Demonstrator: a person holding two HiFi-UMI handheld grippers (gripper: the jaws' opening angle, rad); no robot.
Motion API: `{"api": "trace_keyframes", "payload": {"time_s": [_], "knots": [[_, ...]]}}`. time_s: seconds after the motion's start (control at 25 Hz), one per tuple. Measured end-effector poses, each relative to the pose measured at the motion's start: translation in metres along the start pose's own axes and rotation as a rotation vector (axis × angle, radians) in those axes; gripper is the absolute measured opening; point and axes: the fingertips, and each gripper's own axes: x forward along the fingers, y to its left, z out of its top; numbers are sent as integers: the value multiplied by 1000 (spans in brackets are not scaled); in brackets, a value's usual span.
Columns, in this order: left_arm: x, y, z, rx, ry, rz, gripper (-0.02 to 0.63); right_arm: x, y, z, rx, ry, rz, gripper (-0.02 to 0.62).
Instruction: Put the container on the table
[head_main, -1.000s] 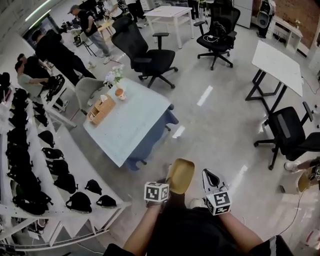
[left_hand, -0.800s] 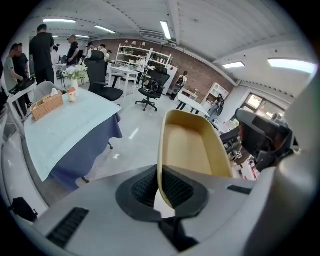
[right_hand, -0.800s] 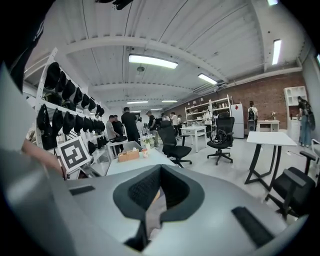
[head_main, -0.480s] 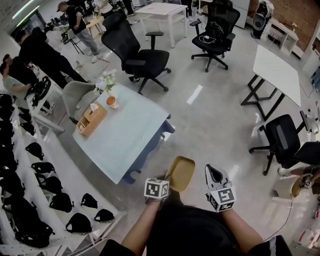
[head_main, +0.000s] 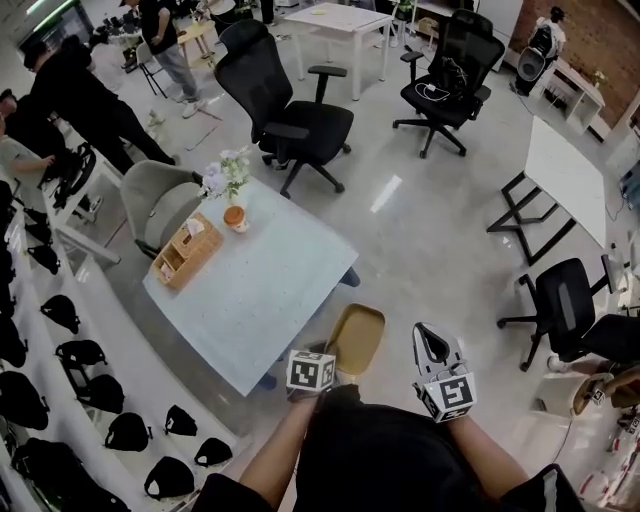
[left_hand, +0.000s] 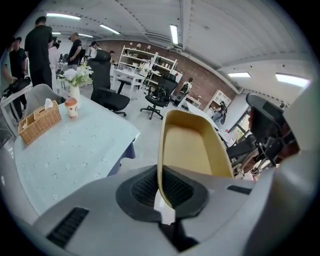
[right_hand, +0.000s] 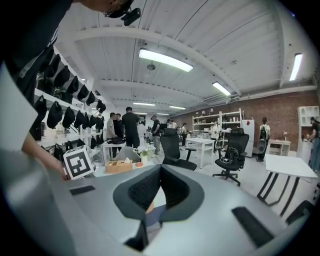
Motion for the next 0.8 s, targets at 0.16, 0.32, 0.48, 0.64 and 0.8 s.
{"api": "trace_keyframes", "payload": {"time_s": [0.16, 0.32, 0.48, 0.64, 0.8], "knots": [[-3, 42, 19, -1, -9, -8, 11, 39, 11, 11, 2, 20, -3, -2], [-3, 66, 19, -20, -7, -15, 11, 61, 24, 19, -42, 44, 11, -2], [-6, 80, 17, -55, -18, -9, 11, 73, 32, 26, -63, 60, 30, -2], [-12, 98, 10, -93, -26, 20, 11, 88, 40, 24, -32, 63, 53, -2], [-15, 115, 8, -123, -45, 40, 11, 107, 50, 25, -31, 70, 75, -2]]}}
